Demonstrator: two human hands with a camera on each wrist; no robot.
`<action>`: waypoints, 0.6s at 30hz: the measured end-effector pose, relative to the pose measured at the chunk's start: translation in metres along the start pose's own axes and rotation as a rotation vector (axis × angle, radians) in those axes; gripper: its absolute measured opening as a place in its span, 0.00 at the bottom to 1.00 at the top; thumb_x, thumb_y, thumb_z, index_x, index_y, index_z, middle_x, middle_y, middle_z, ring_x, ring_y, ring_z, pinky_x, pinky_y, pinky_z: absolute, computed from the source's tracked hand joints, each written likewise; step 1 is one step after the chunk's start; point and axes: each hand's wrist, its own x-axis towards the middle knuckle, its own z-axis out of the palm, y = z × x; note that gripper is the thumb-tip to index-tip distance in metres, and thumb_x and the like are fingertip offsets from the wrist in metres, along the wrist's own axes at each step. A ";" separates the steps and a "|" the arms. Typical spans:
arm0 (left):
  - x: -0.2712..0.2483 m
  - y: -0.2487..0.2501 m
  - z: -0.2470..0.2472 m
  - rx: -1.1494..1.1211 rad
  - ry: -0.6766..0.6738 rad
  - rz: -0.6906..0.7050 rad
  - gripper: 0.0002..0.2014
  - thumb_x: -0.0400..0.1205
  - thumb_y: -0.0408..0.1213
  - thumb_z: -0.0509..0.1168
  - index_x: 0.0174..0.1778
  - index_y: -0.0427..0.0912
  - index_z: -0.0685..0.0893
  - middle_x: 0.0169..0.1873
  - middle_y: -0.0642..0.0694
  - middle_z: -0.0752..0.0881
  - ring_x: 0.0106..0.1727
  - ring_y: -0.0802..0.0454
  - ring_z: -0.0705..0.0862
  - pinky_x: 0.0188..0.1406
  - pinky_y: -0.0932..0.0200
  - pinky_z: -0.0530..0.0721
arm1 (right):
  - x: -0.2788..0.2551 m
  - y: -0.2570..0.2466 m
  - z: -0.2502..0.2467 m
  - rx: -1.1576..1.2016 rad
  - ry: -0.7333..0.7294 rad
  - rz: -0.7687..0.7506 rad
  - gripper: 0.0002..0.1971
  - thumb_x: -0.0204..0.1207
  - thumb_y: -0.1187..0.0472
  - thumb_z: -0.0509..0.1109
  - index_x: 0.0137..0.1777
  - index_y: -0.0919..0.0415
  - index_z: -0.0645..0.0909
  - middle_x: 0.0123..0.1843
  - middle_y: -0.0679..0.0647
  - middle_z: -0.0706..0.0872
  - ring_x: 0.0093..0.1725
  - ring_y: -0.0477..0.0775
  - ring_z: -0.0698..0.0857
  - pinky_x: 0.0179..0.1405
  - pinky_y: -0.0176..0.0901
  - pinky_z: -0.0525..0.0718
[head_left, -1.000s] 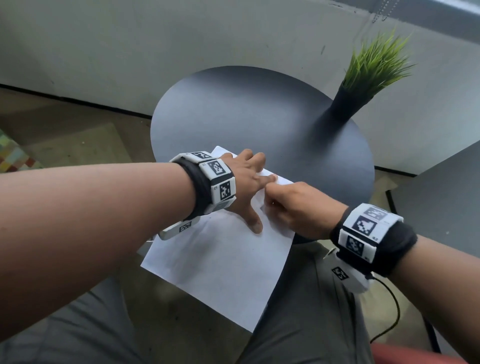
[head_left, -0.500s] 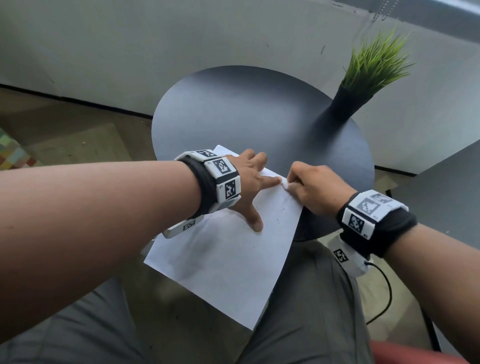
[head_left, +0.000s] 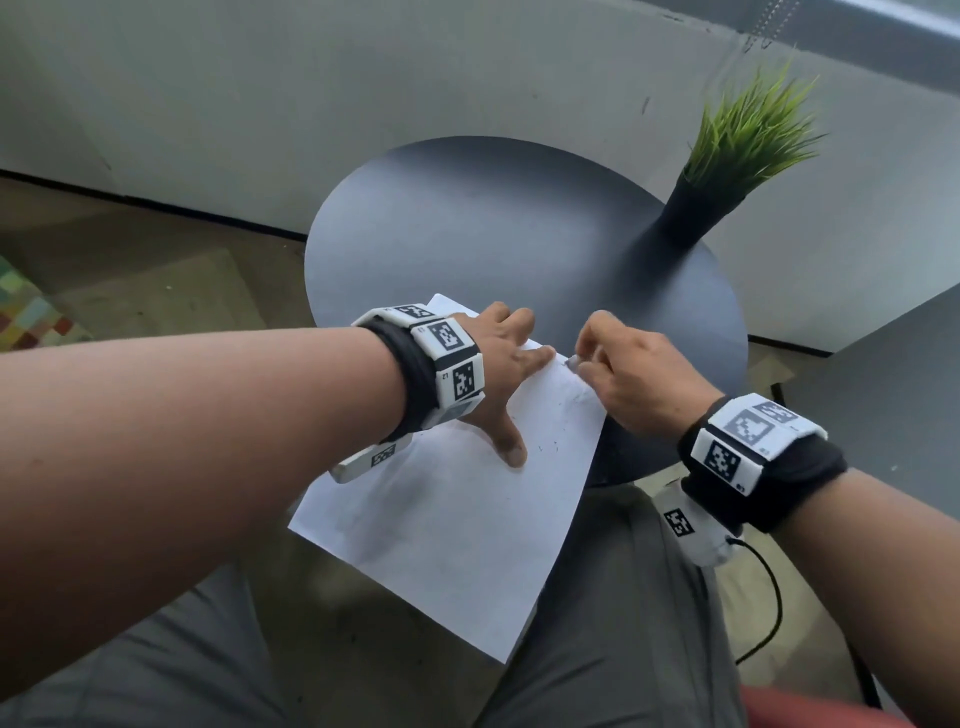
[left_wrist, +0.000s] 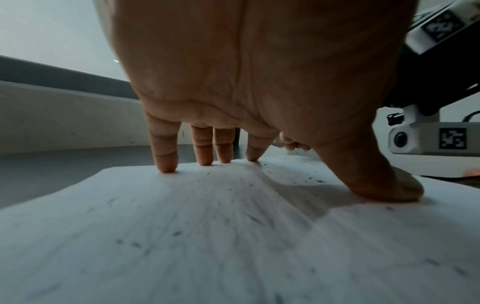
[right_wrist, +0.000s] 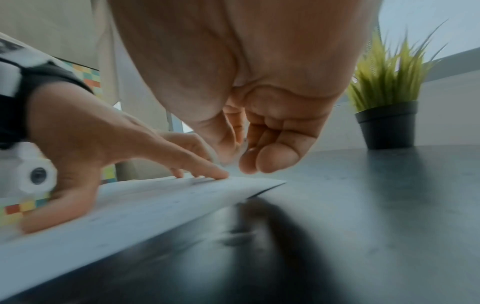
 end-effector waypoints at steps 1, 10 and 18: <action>0.000 0.000 0.000 -0.003 0.003 0.000 0.58 0.57 0.78 0.72 0.82 0.56 0.62 0.69 0.48 0.66 0.70 0.44 0.66 0.57 0.43 0.83 | -0.003 -0.004 0.005 -0.022 0.002 -0.052 0.05 0.80 0.52 0.66 0.48 0.51 0.73 0.43 0.50 0.80 0.46 0.56 0.79 0.47 0.49 0.79; 0.000 0.002 0.001 -0.017 -0.004 0.013 0.55 0.59 0.79 0.70 0.82 0.66 0.59 0.69 0.48 0.65 0.71 0.44 0.64 0.50 0.49 0.75 | -0.010 0.005 0.005 0.032 -0.038 -0.041 0.06 0.77 0.53 0.71 0.51 0.52 0.78 0.41 0.47 0.83 0.44 0.52 0.80 0.43 0.40 0.74; -0.003 0.008 0.004 -0.041 0.012 -0.011 0.52 0.59 0.82 0.66 0.78 0.63 0.64 0.65 0.46 0.65 0.68 0.42 0.65 0.57 0.42 0.83 | -0.037 -0.020 0.014 -0.052 -0.193 -0.306 0.05 0.77 0.56 0.69 0.41 0.51 0.77 0.36 0.47 0.83 0.38 0.53 0.78 0.40 0.47 0.80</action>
